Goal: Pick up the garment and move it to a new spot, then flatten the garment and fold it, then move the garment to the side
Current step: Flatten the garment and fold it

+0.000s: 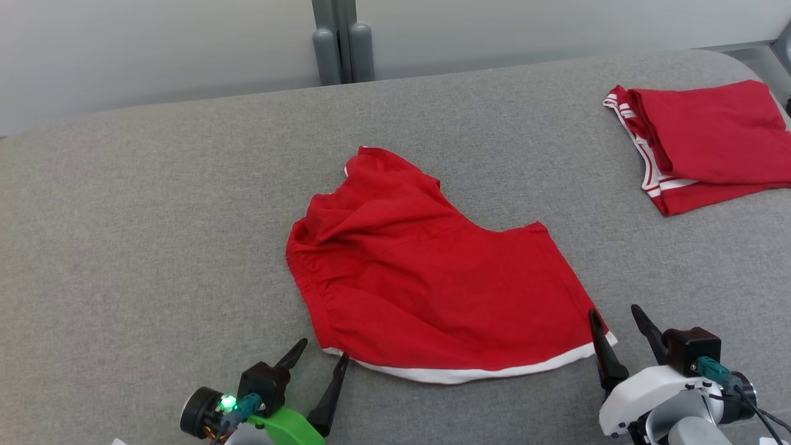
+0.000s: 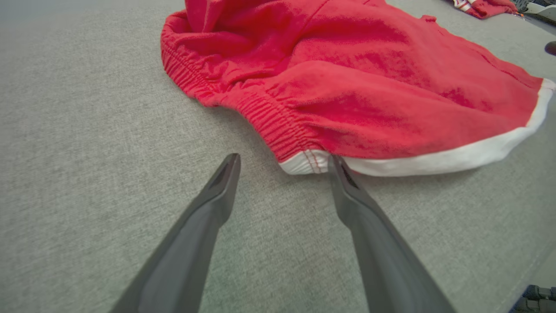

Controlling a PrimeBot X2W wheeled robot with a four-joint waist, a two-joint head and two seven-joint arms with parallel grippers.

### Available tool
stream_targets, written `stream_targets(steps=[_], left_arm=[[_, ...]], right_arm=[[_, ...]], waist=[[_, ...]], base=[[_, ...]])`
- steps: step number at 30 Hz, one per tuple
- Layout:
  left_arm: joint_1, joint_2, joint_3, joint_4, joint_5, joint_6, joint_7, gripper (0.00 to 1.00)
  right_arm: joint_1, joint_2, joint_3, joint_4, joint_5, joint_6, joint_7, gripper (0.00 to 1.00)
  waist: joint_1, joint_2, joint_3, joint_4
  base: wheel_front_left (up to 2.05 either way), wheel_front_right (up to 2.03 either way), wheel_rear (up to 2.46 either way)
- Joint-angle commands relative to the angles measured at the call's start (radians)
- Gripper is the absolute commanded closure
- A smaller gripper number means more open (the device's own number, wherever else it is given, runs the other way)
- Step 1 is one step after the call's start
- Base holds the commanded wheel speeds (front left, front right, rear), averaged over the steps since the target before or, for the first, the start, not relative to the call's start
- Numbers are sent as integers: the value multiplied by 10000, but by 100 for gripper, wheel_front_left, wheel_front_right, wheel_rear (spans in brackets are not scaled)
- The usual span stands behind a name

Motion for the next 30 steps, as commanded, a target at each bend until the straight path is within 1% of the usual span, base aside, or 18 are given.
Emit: stream_targets(steps=[1, 8, 11, 12, 14, 15, 16, 17, 21, 25, 30], left_arm=[[-258, 119, -103, 173, -94, -23, 0, 0], [-833, 39, -639, 737, -501, -23, 1, 0], [-1054, 151, -966, 777, -601, -23, 1, 0], [-1101, 166, -1036, 677, -672, -23, 0, 22], [-1092, 221, -1105, 547, -721, -24, 1, 82], [-1055, 241, -1181, 497, -757, -24, 1, 100], [-1013, 272, -1248, 409, -777, -24, 1, 100], [-981, 301, -1272, 345, -796, -24, 1, 100], [-686, 344, -1192, -48, -893, -24, 1, 100], [-314, 442, -918, -886, -772, -24, 1, 100], [-10, 680, -685, -2137, -699, -24, 1, 100]], right_arm=[[-204, 16, 16, 166, 74, -17, -28, 0], [-615, 137, 170, 1098, 288, -17, -28, 0], [-770, 206, 317, 1422, 385, -15, -28, 0], [-822, 214, 337, 1542, 443, -17, -28, 0], [-889, 242, 446, 1822, 588, -15, -28, 0], [-951, 261, 504, 1903, 686, -15, -28, 0], [-996, 290, 610, 2093, 816, -15, -26, 54], [-1015, 298, 708, 2233, 912, -15, -23, 100], [-1019, 289, 870, 2353, 1177, -17, -5, 100], [-818, 146, 790, 1599, 1482, -15, -15, 100], [-756, -69, 747, 324, 1658, -15, -17, 100]], waist=[[0, 0, 100, -65], [0, 0, 235, -161], [0, 0, 271, -202], [0, 0, 287, -216], [0, 0, 312, -229], [0, 0, 318, -230], [0, 0, 319, -222], [0, 0, 318, -213], [0, 0, 255, -145], [0, 0, 158, -78], [0, 0, 71, 4]], base=[[0, 0, 0], [0, 0, 0], [0, 0, 0], [0, 0, 0], [0, 0, 0], [0, 0, 0], [0, 0, 0], [0, 0, 0], [0, 0, 0], [0, 0, 0], [0, 0, 0]])
